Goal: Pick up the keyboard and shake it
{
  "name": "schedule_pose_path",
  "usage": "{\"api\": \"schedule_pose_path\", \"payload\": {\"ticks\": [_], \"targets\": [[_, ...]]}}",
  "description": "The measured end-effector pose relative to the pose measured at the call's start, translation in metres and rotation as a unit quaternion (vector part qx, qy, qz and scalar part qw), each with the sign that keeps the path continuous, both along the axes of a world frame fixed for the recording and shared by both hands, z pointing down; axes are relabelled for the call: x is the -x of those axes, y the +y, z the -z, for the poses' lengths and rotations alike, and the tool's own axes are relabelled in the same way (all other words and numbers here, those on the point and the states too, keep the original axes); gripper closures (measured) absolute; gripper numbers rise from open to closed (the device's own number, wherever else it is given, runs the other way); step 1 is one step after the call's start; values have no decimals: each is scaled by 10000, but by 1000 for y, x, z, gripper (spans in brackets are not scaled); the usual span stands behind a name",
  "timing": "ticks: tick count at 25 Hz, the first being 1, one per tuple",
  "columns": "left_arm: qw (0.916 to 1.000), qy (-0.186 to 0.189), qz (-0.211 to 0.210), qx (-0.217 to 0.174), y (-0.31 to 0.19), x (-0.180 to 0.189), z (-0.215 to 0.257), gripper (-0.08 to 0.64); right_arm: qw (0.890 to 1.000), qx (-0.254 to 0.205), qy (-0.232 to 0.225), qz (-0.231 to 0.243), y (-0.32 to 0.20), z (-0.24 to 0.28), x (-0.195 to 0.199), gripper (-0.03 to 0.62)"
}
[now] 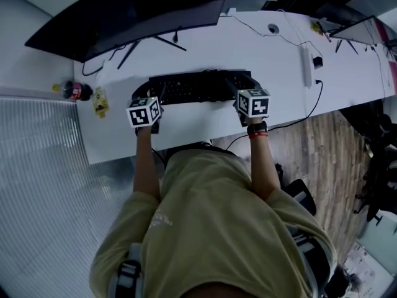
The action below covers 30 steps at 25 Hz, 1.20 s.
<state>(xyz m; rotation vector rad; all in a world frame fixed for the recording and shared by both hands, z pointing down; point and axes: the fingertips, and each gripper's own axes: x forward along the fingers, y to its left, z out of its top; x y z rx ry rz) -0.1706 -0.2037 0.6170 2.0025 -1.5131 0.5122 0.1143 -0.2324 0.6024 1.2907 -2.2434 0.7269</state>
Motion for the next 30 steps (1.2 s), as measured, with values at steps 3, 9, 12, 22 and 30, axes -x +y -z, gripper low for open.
{"api": "schedule_pose_path", "payload": {"ticks": [3, 9, 12, 22, 30], "targets": [[9998, -4, 11, 209, -6, 8, -15, 291, 9999, 70, 88, -79, -8, -8, -9, 331], [9978, 196, -110, 622, -17, 14, -37, 246, 9993, 186, 245, -217, -24, -23, -25, 285], [9965, 278, -137, 777, -21, 18, -47, 229, 9989, 218, 328, -265, -30, -30, -32, 265], [9923, 521, -40, 1124, -33, 25, -75, 209, 9953, 550, 271, -752, -45, -59, -66, 256], [9898, 716, 32, 1228, -44, 27, -86, 209, 9923, 780, 74, -964, -57, -78, -72, 256]]}}
